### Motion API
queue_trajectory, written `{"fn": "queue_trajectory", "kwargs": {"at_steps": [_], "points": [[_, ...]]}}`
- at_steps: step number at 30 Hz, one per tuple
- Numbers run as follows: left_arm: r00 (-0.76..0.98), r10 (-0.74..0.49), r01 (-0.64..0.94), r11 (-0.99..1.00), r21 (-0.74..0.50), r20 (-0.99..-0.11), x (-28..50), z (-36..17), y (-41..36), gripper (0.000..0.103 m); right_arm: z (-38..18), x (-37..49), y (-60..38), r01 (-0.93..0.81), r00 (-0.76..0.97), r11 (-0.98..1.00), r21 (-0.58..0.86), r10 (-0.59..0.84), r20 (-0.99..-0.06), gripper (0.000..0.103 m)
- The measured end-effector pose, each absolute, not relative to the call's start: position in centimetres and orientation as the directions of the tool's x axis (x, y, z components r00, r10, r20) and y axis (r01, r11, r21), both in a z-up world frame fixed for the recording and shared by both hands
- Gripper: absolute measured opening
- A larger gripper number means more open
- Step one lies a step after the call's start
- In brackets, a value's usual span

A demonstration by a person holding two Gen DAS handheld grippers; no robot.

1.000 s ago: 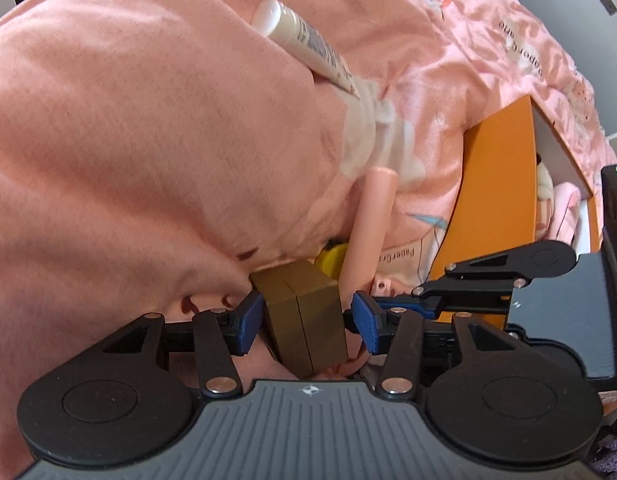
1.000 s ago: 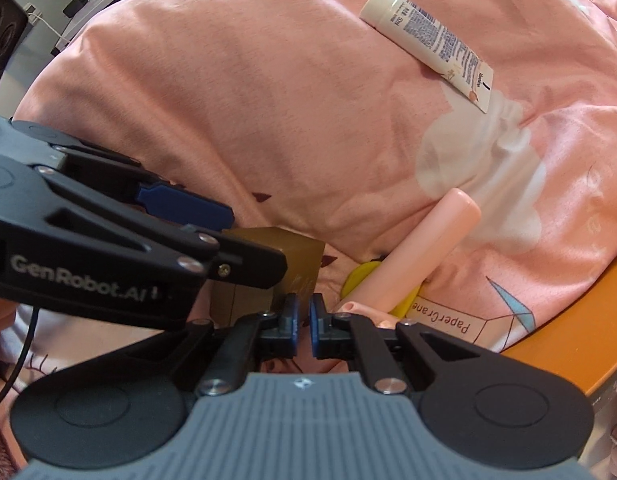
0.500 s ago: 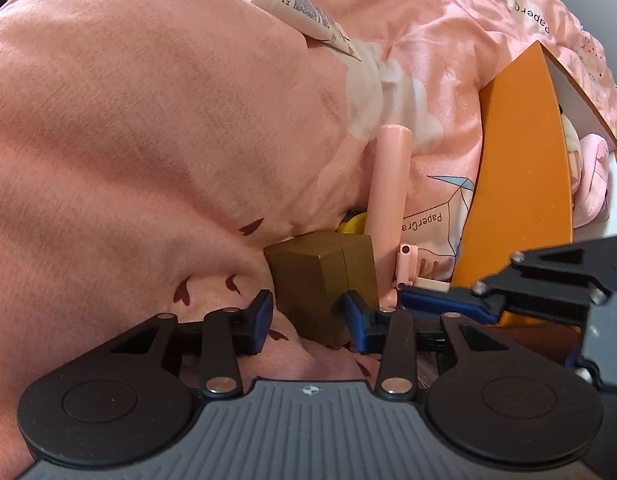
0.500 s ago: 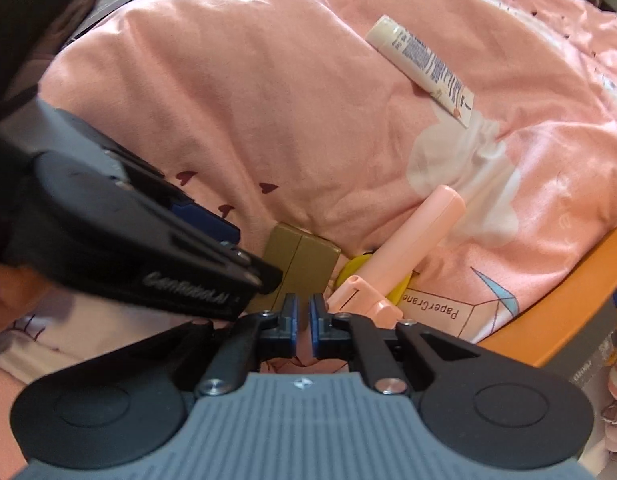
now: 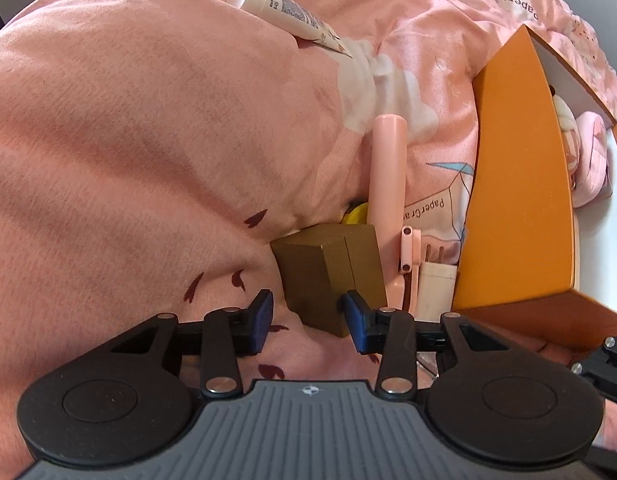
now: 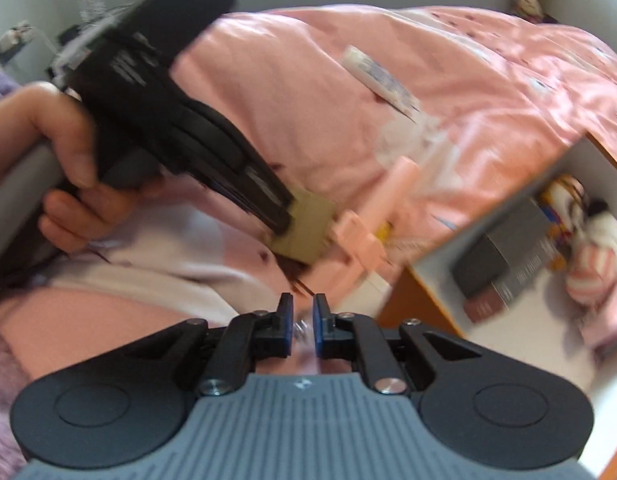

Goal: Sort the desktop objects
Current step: 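Grasp the round glitter compact with the right tool while the left tool holds the cube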

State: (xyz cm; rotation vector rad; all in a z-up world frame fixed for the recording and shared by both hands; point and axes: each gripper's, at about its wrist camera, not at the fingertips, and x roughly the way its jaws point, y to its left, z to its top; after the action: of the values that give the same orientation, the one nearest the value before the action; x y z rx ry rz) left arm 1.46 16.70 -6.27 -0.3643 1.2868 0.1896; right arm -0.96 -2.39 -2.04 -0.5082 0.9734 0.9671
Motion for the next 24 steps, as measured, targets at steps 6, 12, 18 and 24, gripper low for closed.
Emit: {"fn": "queue_trajectory", "kwargs": {"at_steps": [6, 12, 18, 24], "points": [[0.274, -0.06, -0.325, 0.933, -0.152, -0.96, 0.7, -6.4, 16.6, 0.046, -4.0, -0.7, -3.1, -0.816, 0.233, 0.574, 0.072, 0.44, -0.867, 0.039], [0.279, -0.063, -0.33, 0.931, -0.158, -0.958, 0.6, -6.4, 16.6, 0.046, -6.1, -0.9, -2.6, -0.816, 0.166, 0.565, 0.121, 0.429, -0.888, 0.042], [0.282, -0.061, -0.329, 0.931, -0.156, -0.958, 0.7, -6.4, 16.5, 0.046, -7.3, -0.4, -2.2, -0.784, 0.184, 0.609, 0.116, 0.407, -0.895, 0.041], [0.285, -0.053, -0.325, 0.934, -0.148, -0.957, 0.8, -6.6, 16.3, 0.047, -8.4, 0.1, -1.8, -0.772, 0.172, 0.623, 0.126, 0.396, -0.902, 0.042]]}}
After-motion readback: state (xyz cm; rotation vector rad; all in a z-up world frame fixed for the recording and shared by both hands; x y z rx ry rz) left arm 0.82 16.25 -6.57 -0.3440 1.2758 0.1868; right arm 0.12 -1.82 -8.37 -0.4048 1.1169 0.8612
